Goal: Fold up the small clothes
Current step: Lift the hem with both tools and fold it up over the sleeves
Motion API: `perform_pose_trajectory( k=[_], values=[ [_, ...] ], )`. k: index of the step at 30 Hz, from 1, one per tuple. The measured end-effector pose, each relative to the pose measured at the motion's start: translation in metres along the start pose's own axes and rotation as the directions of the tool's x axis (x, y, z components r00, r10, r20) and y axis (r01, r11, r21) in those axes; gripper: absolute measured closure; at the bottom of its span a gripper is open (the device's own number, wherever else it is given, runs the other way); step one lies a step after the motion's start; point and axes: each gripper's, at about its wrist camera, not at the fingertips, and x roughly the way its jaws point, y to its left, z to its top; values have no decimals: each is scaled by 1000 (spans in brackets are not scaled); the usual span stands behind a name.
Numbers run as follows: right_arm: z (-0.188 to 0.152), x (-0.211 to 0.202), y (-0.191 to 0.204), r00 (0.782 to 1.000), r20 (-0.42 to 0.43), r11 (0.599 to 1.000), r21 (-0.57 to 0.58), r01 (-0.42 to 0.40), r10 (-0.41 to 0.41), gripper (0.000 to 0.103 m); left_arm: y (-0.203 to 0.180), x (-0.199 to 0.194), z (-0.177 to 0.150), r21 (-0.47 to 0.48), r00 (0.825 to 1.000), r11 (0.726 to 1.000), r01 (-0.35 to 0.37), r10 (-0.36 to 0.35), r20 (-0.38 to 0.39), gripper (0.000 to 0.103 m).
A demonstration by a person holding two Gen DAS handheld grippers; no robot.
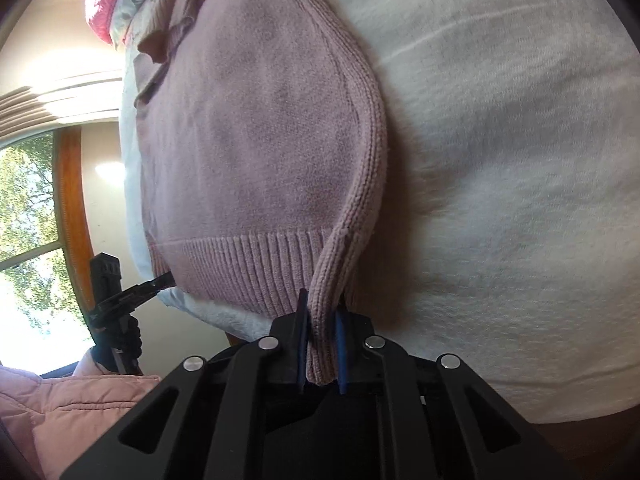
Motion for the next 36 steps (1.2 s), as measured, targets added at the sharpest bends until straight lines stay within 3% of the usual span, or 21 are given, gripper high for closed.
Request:
perform_pose_trajectory(
  k=[5, 11, 15, 23, 25, 31, 36],
  values=[
    [17, -41, 17, 983, 111, 989, -4, -149, 148, 92, -22, -32, 2, 35, 990, 990, 136, -137, 45, 91],
    [60, -81, 36, 943, 231, 970, -15, -241, 238, 92, -55, -59, 35, 38, 957, 970, 242, -245, 156, 91],
    [100, -89, 48, 942, 250, 975, -31, -222, 222, 92, -73, -64, 74, 59, 950, 971, 231, -238, 200, 91],
    [173, -73, 40, 952, 256, 982, 43, -185, 169, 92, -59, -63, 152, 1, 937, 975, 221, -213, 276, 91],
    [185, -66, 34, 957, 250, 983, 69, -170, 148, 92, -58, -58, 165, -12, 943, 979, 204, -194, 270, 91],
    [198, -59, 20, 966, 232, 984, 104, -146, 119, 92, -50, -42, 184, -41, 957, 981, 190, -175, 233, 90],
    [196, -62, 21, 967, 225, 985, 100, -142, 117, 82, -39, -50, 183, -88, 942, 955, 284, -260, 214, 87]
  ],
)
